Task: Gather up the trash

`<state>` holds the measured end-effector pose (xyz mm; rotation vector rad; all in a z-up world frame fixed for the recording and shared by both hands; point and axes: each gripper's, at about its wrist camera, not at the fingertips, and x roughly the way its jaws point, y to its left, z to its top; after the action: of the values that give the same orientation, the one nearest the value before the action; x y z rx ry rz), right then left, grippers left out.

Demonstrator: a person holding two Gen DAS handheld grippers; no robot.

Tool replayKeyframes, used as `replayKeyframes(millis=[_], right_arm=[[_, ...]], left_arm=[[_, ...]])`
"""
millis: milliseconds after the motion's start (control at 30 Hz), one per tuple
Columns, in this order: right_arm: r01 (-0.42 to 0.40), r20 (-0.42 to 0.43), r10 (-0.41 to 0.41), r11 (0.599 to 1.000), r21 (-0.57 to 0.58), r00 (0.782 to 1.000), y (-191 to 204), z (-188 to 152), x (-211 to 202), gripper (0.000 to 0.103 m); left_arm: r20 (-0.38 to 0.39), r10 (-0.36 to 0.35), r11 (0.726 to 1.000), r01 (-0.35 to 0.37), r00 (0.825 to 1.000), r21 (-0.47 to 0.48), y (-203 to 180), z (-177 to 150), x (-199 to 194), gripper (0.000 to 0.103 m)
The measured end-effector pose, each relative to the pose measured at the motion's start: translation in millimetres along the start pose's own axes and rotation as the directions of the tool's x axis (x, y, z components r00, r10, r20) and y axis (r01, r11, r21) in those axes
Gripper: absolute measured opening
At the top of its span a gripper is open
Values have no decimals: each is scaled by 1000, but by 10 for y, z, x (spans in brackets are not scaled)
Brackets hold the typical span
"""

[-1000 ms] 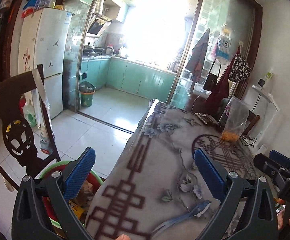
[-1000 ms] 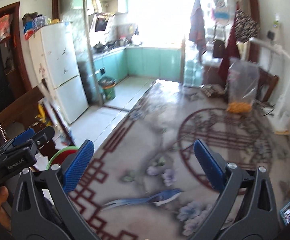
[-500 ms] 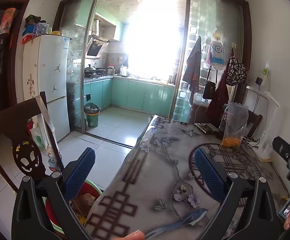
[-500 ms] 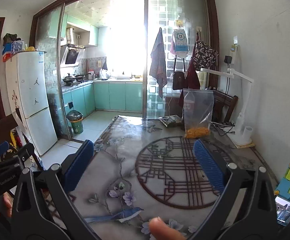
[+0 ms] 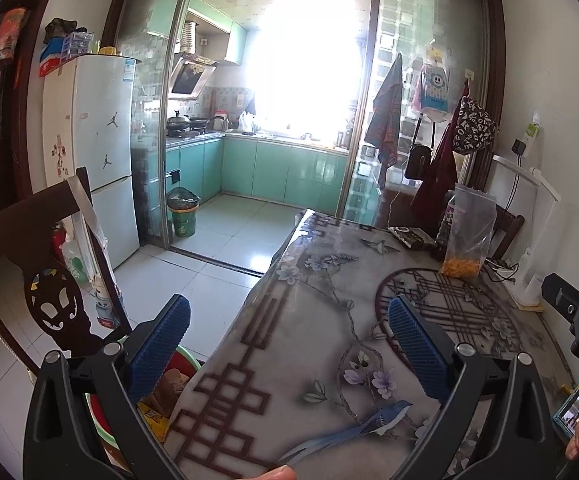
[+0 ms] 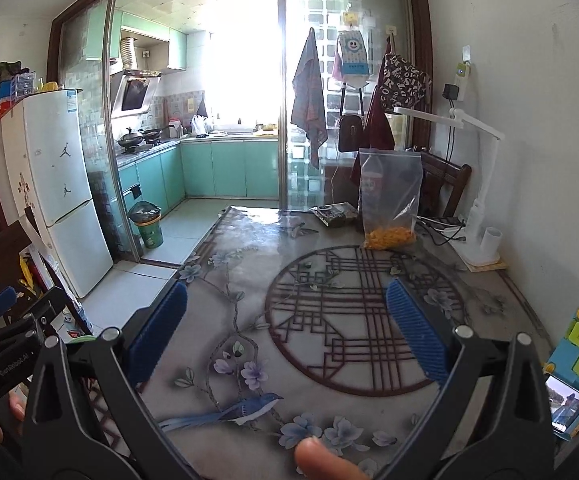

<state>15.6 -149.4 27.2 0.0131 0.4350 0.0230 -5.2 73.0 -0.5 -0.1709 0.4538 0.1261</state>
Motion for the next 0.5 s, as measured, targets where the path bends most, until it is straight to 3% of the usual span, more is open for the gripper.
replayKeyframes(millis=[500], right_arm=[[-3, -6, 3, 1000, -7, 1000, 14, 28, 14, 98]], left_arm=[[-2, 1, 1000, -1, 1000, 17, -20, -3, -24, 95]])
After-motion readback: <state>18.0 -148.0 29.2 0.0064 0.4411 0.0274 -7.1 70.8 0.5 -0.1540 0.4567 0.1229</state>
